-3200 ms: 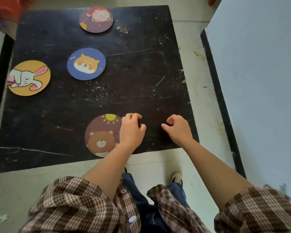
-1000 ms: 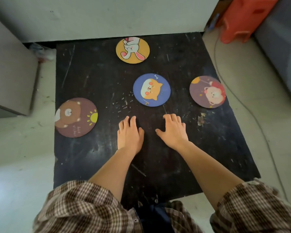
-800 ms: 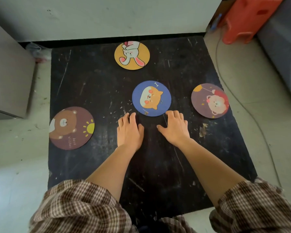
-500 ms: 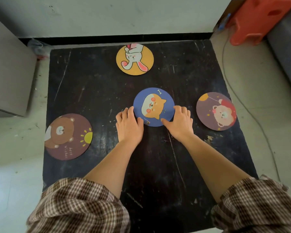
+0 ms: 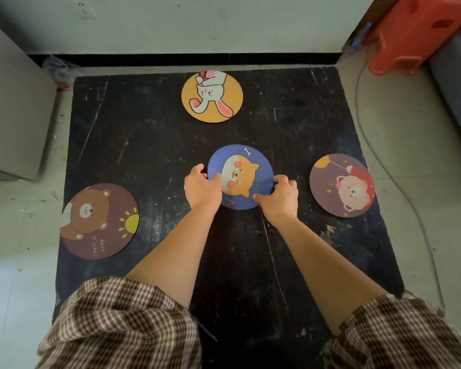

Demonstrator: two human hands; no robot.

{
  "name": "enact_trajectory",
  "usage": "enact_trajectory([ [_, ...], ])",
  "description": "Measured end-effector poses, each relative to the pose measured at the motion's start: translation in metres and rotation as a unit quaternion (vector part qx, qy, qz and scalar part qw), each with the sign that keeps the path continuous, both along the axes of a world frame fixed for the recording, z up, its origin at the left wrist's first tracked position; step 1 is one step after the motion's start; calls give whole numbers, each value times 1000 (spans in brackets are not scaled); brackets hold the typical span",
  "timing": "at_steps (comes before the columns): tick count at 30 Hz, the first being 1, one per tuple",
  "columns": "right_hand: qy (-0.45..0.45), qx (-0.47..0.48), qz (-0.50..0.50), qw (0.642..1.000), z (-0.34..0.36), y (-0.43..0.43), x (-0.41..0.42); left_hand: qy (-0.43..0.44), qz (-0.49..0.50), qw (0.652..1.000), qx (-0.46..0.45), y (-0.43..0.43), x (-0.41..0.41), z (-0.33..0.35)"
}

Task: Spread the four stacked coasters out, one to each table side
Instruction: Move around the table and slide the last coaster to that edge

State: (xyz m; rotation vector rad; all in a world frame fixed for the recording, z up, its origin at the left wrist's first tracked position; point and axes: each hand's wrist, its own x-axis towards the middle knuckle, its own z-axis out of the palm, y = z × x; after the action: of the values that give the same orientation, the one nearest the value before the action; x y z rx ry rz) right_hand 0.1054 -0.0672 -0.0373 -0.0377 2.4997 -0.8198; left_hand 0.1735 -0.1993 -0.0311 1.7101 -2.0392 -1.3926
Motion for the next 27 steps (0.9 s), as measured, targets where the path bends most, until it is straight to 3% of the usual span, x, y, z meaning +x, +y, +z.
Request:
enact_trajectory([
  [5,-3,-4,-10,1000,-1,5,7,59,50,993,87,-4,17,-2],
  [9,-52,-12,-77,996,-2,10,22,109,124,963,211,3,38,-6],
  [13,-111,-78,-134,982,2,15,36,137,148,941,271,19,60,-7],
  [20,-199,-185,-195,943,16,45,46,138,133,941,277,60,103,-2],
  [27,-238,-183,-96,949,32,90,62,155,174,936,263,95,150,0],
])
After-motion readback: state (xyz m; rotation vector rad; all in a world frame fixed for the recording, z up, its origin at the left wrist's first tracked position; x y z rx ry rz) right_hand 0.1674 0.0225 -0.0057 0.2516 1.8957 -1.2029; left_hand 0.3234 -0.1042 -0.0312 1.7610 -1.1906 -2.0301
